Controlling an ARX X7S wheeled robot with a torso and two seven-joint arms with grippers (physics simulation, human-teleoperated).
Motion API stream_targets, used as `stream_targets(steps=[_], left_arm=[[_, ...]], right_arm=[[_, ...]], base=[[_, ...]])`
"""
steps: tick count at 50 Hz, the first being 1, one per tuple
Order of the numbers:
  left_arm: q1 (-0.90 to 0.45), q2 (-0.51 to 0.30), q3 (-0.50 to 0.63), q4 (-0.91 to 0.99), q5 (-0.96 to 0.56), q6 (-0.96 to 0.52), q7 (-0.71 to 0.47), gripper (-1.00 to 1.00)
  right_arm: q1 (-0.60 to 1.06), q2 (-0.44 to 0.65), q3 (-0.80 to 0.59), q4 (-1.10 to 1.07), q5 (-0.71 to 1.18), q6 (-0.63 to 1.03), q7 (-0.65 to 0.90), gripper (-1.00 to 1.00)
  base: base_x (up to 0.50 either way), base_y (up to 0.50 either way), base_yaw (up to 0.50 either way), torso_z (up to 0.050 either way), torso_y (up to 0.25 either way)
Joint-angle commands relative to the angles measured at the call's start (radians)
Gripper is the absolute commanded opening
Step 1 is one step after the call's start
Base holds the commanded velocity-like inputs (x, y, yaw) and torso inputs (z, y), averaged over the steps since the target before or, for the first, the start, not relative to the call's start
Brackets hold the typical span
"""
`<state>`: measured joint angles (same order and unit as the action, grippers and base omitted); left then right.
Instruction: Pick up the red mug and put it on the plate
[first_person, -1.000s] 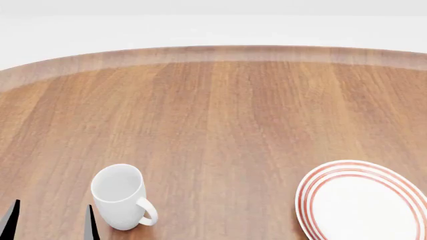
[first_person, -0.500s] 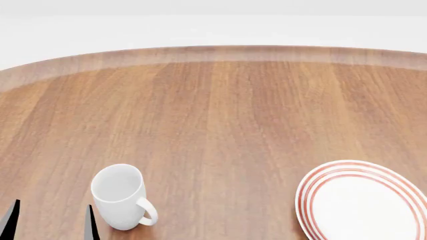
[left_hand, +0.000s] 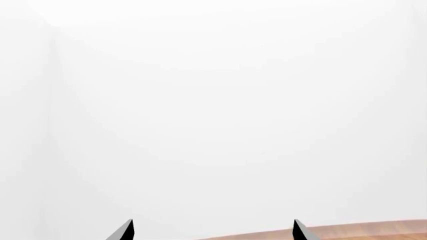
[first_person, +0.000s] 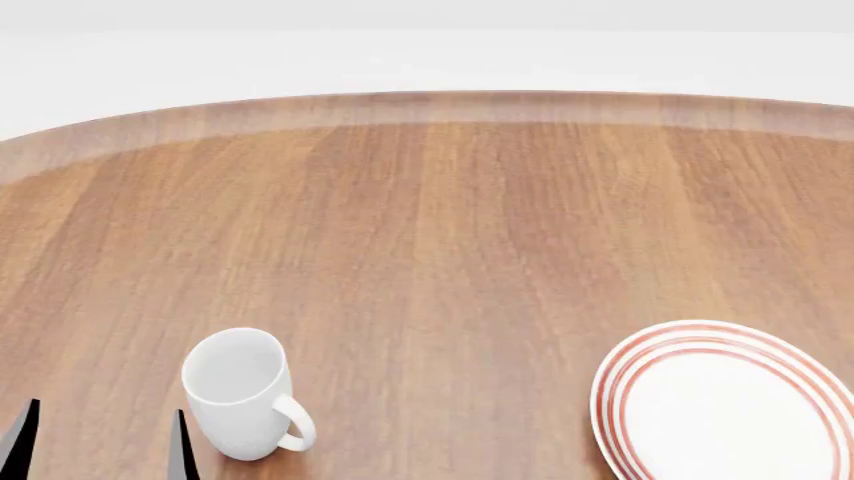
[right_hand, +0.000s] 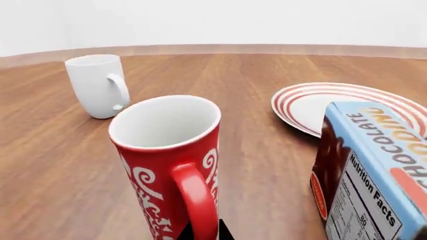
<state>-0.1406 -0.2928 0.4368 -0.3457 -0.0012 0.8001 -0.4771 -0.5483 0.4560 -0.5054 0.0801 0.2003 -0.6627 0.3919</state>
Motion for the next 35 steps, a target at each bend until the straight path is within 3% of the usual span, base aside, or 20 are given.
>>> stream_targets(steps=[1,14,35], left_arm=[[-0.001,-0.001,0.002,-0.002,0.000,0.005,-0.003,1.00],[-0.003,-0.002,0.005,-0.007,-0.003,0.014,-0.005,1.00],[-0.005,-0.005,0.011,-0.007,-0.007,0.013,-0.007,1.00]], right_arm=[[-0.089,0.078,0.043,-0.267,-0.064,0.067,0.079,-1.00],[-0.148,0.149,0.083,-0.474,-0.031,0.152,0.136,-1.00],[-0.120,0.284,0.176,-0.827,0.121,0.487,0.281,-1.00]], base=[[0.00,0.00,0.00,0.000,0.000],[0.00,0.00,0.00,0.000,0.000],[0.00,0.00,0.00,0.000,0.000]])
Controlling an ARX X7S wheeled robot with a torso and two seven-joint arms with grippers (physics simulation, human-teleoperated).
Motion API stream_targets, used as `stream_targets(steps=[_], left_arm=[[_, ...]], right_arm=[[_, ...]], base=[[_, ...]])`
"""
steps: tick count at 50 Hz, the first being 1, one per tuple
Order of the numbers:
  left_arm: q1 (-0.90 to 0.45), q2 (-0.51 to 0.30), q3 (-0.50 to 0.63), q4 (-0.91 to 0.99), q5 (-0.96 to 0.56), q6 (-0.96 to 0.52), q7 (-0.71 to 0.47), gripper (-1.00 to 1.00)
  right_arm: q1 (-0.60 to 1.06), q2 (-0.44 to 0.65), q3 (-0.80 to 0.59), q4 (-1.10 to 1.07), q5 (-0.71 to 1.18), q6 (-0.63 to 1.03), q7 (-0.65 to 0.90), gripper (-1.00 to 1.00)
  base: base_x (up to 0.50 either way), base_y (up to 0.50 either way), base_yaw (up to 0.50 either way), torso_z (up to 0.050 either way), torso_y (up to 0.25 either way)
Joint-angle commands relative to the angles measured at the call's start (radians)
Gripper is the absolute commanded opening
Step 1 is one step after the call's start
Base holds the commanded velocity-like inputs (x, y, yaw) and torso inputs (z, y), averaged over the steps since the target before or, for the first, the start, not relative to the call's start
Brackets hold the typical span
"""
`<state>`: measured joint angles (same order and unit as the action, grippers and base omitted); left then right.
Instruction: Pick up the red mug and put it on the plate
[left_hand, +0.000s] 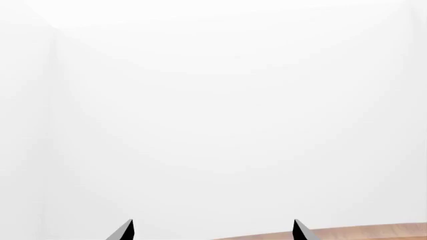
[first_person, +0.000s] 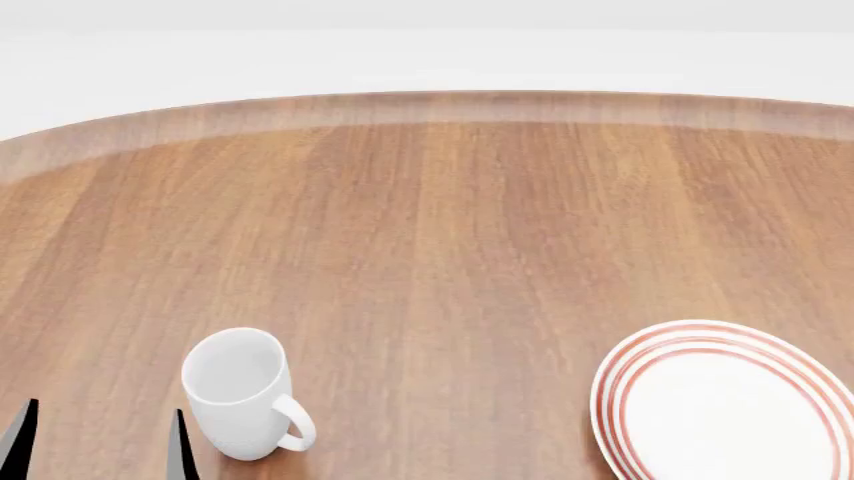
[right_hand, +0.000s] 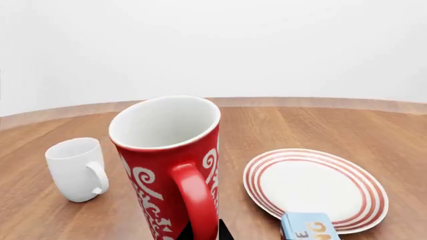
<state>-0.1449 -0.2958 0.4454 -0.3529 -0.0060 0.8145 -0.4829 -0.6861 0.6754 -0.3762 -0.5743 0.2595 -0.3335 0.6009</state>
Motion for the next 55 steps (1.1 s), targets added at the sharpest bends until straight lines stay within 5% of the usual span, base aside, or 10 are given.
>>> stream_targets(steps=[1,28,55], left_arm=[[-0.001,-0.002,0.003,0.001,-0.002,-0.001,-0.001,1.00],[-0.003,-0.004,0.008,-0.002,-0.002,0.004,-0.007,1.00],[-0.004,-0.006,0.012,-0.003,-0.006,0.006,-0.014,1.00]], right_arm=[[0.022,0.077,0.055,-0.200,0.079,0.181,0.083,-1.00],[0.467,0.215,0.116,-0.434,0.580,0.673,0.332,-1.00],[0.638,0.299,0.223,-0.362,0.899,0.704,0.461,-1.00]], base=[[0.00,0.00,0.00,0.000,0.000],[0.00,0.00,0.00,0.000,0.000],[0.00,0.00,0.00,0.000,0.000]])
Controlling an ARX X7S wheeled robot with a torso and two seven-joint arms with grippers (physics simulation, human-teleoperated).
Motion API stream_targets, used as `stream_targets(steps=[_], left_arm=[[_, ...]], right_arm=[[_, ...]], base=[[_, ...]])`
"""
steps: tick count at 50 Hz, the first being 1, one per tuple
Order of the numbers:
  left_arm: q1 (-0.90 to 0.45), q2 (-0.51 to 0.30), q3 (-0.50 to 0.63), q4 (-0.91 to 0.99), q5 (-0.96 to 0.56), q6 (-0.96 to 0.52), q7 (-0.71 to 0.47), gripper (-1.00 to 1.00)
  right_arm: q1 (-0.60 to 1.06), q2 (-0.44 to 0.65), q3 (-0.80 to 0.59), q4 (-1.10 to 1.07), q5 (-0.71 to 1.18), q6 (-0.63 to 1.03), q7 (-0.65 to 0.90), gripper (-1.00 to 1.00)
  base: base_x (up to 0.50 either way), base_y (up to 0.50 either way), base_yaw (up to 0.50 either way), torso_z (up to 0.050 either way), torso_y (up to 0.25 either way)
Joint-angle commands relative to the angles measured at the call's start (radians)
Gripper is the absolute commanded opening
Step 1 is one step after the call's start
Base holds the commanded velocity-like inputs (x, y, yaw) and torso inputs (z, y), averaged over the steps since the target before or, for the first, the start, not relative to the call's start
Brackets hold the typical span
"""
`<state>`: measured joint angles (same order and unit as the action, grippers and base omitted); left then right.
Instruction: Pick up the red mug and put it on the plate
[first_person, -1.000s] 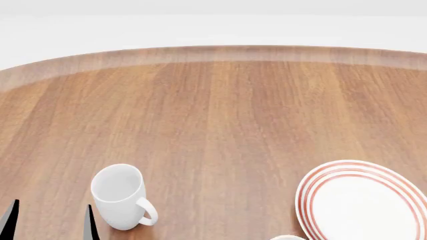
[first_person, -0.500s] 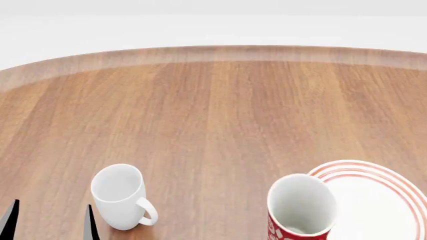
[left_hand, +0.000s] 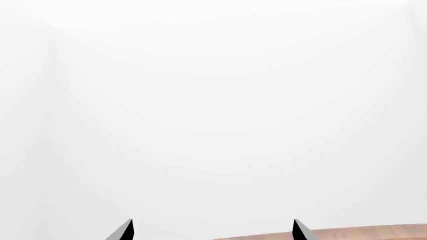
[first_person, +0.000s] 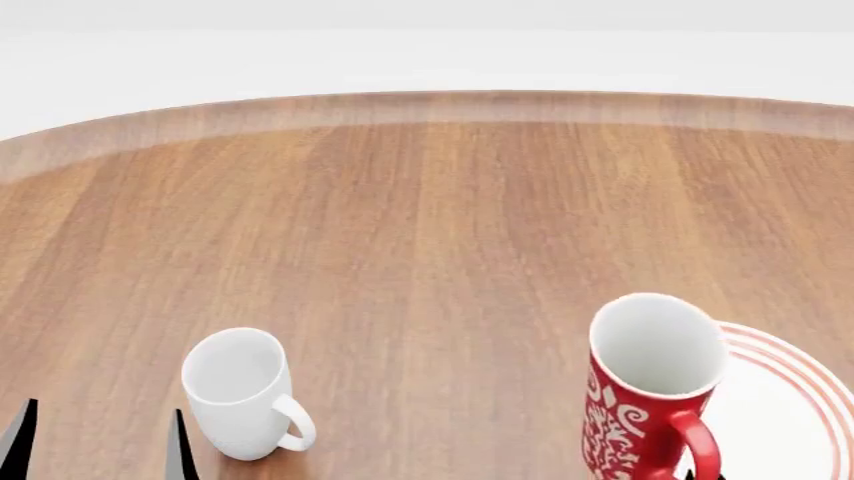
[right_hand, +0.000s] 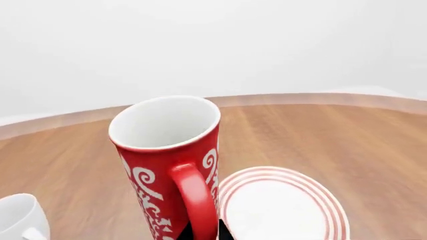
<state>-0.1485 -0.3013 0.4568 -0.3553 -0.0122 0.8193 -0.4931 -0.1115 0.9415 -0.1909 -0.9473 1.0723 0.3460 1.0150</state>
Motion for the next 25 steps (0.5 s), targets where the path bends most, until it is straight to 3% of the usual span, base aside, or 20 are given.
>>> stream_targets(steps=[1,13,25], left_arm=[[-0.001,0.000,0.001,-0.001,0.001,0.002,-0.005,1.00],[-0.002,-0.001,0.003,-0.004,0.002,0.008,-0.007,1.00],[-0.003,-0.001,0.004,-0.005,0.000,0.009,-0.007,1.00]], right_arm=[[0.076,0.041,0.042,0.011,0.100,0.029,0.054,-1.00],[0.180,0.093,0.066,-0.004,0.208,0.064,0.139,-1.00],[0.179,0.090,0.070,-0.003,0.201,0.056,0.137,-1.00]], base=[[0.00,0.00,0.00,0.000,0.000],[0.00,0.00,0.00,0.000,0.001],[0.00,0.00,0.00,0.000,0.000]])
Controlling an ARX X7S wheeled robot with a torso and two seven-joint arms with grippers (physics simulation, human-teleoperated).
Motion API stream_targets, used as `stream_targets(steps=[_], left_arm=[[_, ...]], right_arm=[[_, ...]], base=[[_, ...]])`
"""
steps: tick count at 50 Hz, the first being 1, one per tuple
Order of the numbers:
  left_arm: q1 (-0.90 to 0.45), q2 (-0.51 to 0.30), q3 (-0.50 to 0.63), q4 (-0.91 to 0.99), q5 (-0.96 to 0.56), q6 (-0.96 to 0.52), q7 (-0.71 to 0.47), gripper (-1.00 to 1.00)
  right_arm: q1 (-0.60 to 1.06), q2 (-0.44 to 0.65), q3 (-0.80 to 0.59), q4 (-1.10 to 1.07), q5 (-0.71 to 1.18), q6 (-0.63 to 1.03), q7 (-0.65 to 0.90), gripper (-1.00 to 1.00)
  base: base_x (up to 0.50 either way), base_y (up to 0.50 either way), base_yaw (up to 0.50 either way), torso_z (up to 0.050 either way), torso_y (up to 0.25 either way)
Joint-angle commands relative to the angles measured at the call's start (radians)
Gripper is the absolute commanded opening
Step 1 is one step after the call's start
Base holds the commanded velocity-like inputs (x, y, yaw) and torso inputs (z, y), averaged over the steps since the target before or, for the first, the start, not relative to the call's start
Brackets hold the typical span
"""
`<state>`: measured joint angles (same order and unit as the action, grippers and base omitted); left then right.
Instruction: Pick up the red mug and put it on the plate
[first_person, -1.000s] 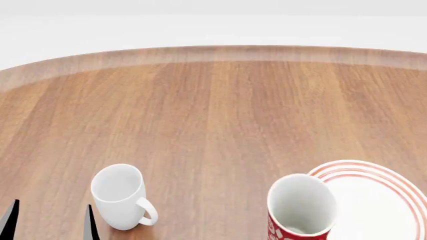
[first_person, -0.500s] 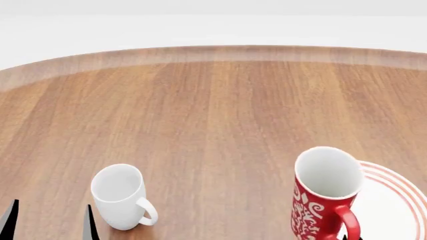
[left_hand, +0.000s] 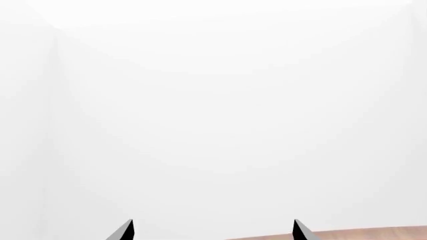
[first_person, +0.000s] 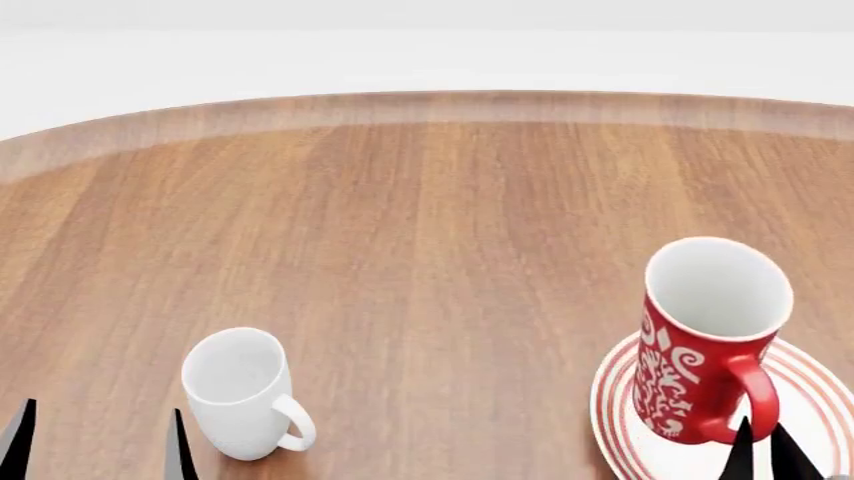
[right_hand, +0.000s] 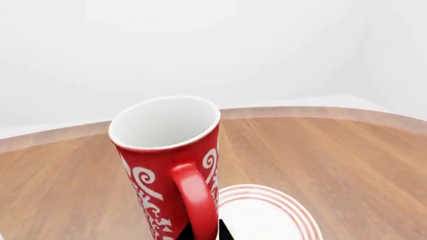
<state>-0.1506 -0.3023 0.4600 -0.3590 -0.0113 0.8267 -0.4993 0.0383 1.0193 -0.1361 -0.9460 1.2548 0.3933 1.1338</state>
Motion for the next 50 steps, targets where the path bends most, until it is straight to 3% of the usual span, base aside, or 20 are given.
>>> stream_targets(steps=[1,8,10,18,36,38,39,50], left_arm=[[-0.001,0.000,0.001,-0.001,0.000,0.002,-0.001,1.00],[-0.001,-0.001,0.001,-0.001,0.000,0.002,-0.001,1.00],[0.000,-0.001,0.002,0.001,-0.003,-0.002,-0.001,1.00],[0.000,-0.003,0.004,0.003,-0.004,-0.006,-0.001,1.00],[0.000,-0.005,0.008,0.008,-0.010,-0.015,-0.002,1.00],[0.001,-0.006,0.009,0.009,-0.010,-0.017,-0.002,1.00],[0.000,-0.006,0.009,0.009,-0.010,-0.017,-0.002,1.00],[0.000,-0.007,0.011,0.010,-0.009,-0.020,-0.004,1.00]], right_arm=[[0.030,0.012,0.015,-0.004,0.019,0.009,0.018,-1.00],[0.037,0.013,0.017,0.001,0.025,0.008,0.019,-1.00],[0.105,0.027,-0.004,0.033,0.061,0.044,-0.001,-1.00],[0.266,0.064,-0.042,0.139,0.126,0.120,-0.148,-1.00],[0.411,0.140,-0.042,0.277,0.181,0.193,-0.340,-1.00],[0.360,0.137,0.023,0.277,0.154,0.107,-0.432,-1.00],[0.414,0.161,-0.020,0.293,0.196,0.188,-0.395,-1.00],[0.525,0.175,-0.041,0.378,0.207,0.244,-0.559,-1.00]], base=[[0.00,0.00,0.00,0.000,0.000],[0.00,0.00,0.00,0.000,0.000],[0.00,0.00,0.00,0.000,0.000],[0.00,0.00,0.00,0.000,0.000],[0.00,0.00,0.00,0.000,0.001],[0.00,0.00,0.00,0.000,0.000],[0.00,0.00,0.00,0.000,0.000],[0.00,0.00,0.00,0.000,0.000]])
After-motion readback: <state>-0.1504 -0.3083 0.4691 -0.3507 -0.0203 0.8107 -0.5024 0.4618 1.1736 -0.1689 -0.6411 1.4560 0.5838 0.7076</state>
